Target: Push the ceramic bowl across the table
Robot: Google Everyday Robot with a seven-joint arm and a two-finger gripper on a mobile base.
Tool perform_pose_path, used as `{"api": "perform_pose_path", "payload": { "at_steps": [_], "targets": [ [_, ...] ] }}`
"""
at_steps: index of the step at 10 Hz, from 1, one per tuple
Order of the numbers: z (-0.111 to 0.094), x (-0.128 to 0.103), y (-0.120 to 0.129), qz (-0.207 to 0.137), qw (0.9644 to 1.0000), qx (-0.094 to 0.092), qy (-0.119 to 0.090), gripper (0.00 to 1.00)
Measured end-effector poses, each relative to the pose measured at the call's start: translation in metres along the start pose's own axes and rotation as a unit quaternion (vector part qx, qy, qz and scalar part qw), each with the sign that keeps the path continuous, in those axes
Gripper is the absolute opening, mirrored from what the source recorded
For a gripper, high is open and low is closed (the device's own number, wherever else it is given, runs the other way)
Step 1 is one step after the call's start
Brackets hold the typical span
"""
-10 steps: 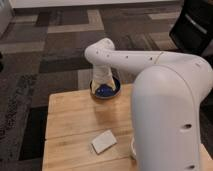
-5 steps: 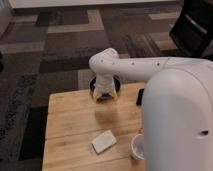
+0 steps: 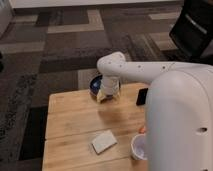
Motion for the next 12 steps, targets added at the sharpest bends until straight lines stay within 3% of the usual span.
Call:
{"api": "perform_pose_path", "payload": {
  "at_steps": [6, 12],
  "targets": [
    [0.0, 0.0, 0.0, 0.0, 1.0, 0.0, 0.0, 0.65],
    [0.01, -0.018, -0.013, -0.016, 0.9995, 0.028, -0.004, 0.65]
  ]
}}
